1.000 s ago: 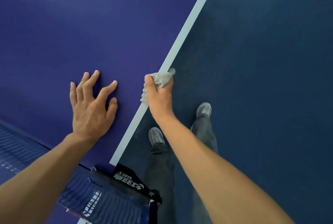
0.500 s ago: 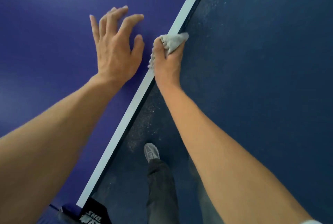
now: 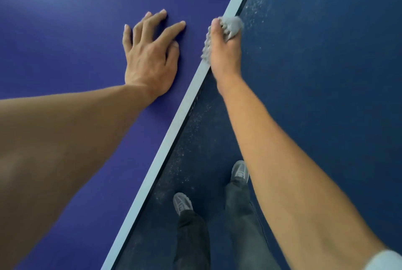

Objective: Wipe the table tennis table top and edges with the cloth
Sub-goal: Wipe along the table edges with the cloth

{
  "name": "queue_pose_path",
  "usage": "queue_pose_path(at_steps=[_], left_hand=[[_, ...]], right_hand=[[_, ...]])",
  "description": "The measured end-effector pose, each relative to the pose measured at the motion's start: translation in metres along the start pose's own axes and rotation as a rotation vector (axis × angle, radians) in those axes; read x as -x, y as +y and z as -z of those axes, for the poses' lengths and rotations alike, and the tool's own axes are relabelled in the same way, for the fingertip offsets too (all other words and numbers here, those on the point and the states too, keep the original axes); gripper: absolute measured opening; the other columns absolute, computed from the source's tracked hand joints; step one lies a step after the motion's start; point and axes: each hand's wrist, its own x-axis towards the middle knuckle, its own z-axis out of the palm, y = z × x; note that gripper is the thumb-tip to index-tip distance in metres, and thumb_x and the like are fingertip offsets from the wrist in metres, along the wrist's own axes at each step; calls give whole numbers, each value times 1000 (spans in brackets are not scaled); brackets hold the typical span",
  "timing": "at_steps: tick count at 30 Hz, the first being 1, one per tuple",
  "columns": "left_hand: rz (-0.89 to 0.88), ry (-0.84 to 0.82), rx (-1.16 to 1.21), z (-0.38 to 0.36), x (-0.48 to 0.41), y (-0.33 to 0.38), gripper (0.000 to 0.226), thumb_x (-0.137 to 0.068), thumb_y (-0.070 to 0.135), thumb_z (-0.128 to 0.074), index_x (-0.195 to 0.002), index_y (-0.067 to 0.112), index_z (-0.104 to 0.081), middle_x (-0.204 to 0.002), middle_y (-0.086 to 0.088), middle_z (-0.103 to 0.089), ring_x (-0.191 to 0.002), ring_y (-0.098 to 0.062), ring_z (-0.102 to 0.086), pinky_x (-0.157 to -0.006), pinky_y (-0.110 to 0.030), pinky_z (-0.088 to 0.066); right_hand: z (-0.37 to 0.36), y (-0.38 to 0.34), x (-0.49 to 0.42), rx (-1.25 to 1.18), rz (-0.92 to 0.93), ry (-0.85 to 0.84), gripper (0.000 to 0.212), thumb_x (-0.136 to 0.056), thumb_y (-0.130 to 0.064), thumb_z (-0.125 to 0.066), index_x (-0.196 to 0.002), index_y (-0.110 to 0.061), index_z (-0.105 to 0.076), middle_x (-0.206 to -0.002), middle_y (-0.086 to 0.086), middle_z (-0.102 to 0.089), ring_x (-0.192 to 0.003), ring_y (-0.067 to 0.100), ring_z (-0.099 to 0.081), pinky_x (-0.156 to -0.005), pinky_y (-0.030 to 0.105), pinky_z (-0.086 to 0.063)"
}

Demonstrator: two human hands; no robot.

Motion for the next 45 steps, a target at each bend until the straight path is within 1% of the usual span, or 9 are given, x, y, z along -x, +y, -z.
queue_pose_path(at_steps=[5,10,14,20,26,33,36,40,45], left_hand=[[-12,3,-18,0,1,0,44,-105,35,-38,-147,44,-48,-162,4,-34,-155,-24,-22,-126,-58,-5],[-20,28,-31,-1,-1,1,44,-104,33,-40,-147,41,-50,-161,1,-35,-154,-27,-24,-125,-60,-6],[-27,25,-31,-1,-1,0,45,-104,33,-39,-148,40,-49,-161,0,-35,-154,-27,-24,-125,-60,-6],[-38,53,-19,-2,-1,1,46,-103,33,-39,-146,37,-53,-160,-1,-36,-154,-27,-25,-126,-58,-3],[-51,56,-47,-6,-3,-1,46,-102,31,-41,-147,38,-50,-160,-2,-34,-153,-28,-24,-125,-60,-4],[-58,18,-84,-5,-3,-3,48,-103,34,-38,-150,38,-46,-162,-3,-31,-153,-30,-24,-125,-60,-4],[-46,4,-80,-3,-3,-1,47,-102,33,-39,-148,37,-47,-161,-4,-33,-153,-32,-26,-125,-60,-2],[-46,-2,-65,-2,-4,0,47,-102,34,-39,-147,37,-48,-161,-5,-34,-152,-34,-27,-125,-62,-4],[-32,-26,-67,0,-7,2,47,-102,34,-40,-148,37,-48,-160,-6,-35,-152,-35,-27,-124,-64,-5]], right_hand=[[-11,6,15,17,-18,47,45,-106,-30,-56,-141,-6,-41,-113,29,-62,-83,28,-62,-83,56,-60],[-15,50,116,39,-74,-83,85,-104,-36,-58,-167,-17,-3,-161,-13,-36,-131,-19,-43,-101,1,-35],[-12,39,94,42,-43,-101,88,-105,-29,-59,-166,-10,1,-161,-16,-22,-121,-39,-30,-93,-8,-29],[3,-24,-32,139,-2,-2,58,-107,-35,-55,-152,-5,-32,-112,6,-68,-79,-2,-69,-65,13,-51],[-2,-42,-59,89,4,103,56,-108,-29,-53,-153,-4,-30,-121,22,-65,-90,28,-70,-72,33,-59],[-13,10,53,10,-70,-8,69,-106,-31,-58,-164,-28,-20,-119,0,-65,-83,-6,-66,-71,9,-51],[-8,-31,-17,-32,-80,29,11,-103,-32,-58,-115,-30,-57,-80,-1,-67,-57,10,-63,-51,23,-52],[6,-112,-147,145,-50,183,29,-106,-24,-52,-78,-13,-54,-54,-9,-57,-42,11,-56,-43,24,-46],[-2,-121,-158,161,-42,296,22,-106,-35,-55,-109,-14,-54,-73,-5,-65,-50,10,-60,-51,25,-50]])
